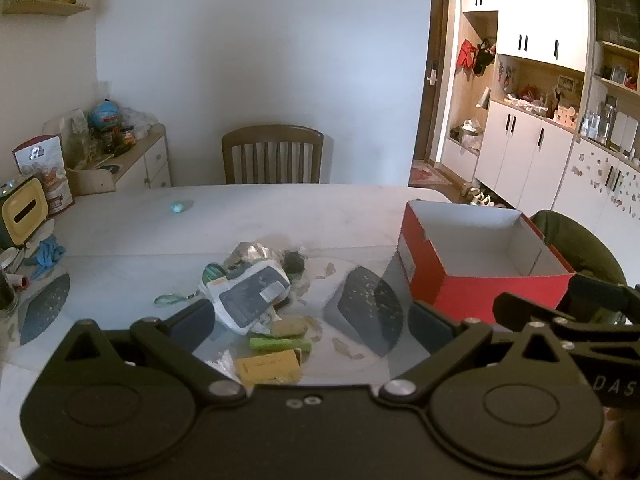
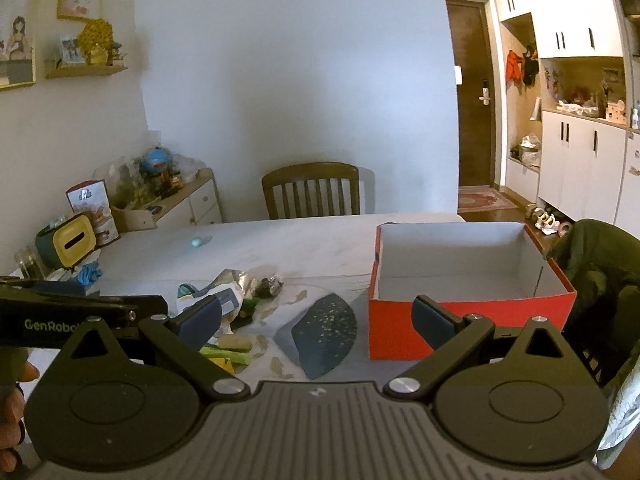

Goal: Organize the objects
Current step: 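Move both tools toward the pile of items on the table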

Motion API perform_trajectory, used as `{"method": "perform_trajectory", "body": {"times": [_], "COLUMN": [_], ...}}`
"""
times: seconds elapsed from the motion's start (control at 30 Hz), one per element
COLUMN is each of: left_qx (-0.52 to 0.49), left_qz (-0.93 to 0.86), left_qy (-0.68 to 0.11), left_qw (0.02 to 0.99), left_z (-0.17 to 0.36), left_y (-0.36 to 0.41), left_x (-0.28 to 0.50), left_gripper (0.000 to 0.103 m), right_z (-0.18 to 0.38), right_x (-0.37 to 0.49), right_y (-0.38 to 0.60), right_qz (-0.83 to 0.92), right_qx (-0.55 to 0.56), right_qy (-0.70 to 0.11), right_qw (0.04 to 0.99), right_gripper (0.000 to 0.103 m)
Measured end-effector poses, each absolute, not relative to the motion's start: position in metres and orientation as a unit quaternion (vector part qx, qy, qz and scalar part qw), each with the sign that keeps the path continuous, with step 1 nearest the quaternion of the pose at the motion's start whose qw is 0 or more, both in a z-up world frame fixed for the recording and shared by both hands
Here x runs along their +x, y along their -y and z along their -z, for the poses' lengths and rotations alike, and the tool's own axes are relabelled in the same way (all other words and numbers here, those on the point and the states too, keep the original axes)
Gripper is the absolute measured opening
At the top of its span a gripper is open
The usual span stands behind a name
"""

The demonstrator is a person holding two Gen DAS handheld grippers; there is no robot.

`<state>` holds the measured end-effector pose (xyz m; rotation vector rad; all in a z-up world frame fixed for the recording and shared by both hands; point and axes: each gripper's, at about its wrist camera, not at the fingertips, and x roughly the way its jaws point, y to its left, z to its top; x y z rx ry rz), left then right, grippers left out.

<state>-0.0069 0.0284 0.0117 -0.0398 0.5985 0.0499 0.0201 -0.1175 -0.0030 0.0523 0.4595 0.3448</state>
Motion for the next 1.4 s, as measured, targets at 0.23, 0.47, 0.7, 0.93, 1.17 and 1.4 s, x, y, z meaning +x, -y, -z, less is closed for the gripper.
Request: {"method": "perform_trajectory", "body": {"times": [0.23,0.47,0.7,0.93,1.17,1.4], "left_qx": [-0.026,-0.016,0.005,0.006,0.02,0.028], "left_qz": [-0.004,0.017,0.053,0.092,0.111,0.14], "left_qy": [-0.287,-0.291,-0.333,-0.371,-0.41,-0.426], "left_qw": [0.958,0.957,0.942,0.924,0.905,0.893], "left_z": [-0.008,0.006,0.052,0.091,0.121,0.142], "left_y": [-0.054,-0.081,-0.109,-0.131,-0.154,-0.165], "left_x": [0.011,0.036,0.06,0.077,0.083,0.085], "left_gripper": [0.102,0.103,0.103,0.101,0.097,0.088], "right_z": [0.004,0.004,0.016,0.046,0.073,0.094], "right_x": [0.03,0.044,0.066,0.097,0.118,0.125], "right_y": [0.096,0.068,0.043,0.022,-0.012,-0.045], "right_qz": [-0.166,-0.151,-0.135,-0.127,-0.145,-0.176], "right_qx": [0.017,0.008,-0.006,-0.002,-0.013,-0.031], "right_qy": [-0.223,-0.227,-0.255,-0.331,-0.372,-0.409], "right_qw": [0.96,0.962,0.957,0.935,0.917,0.895], "right_gripper": [0.102,0.102,0.102,0.102,0.102,0.102]}}
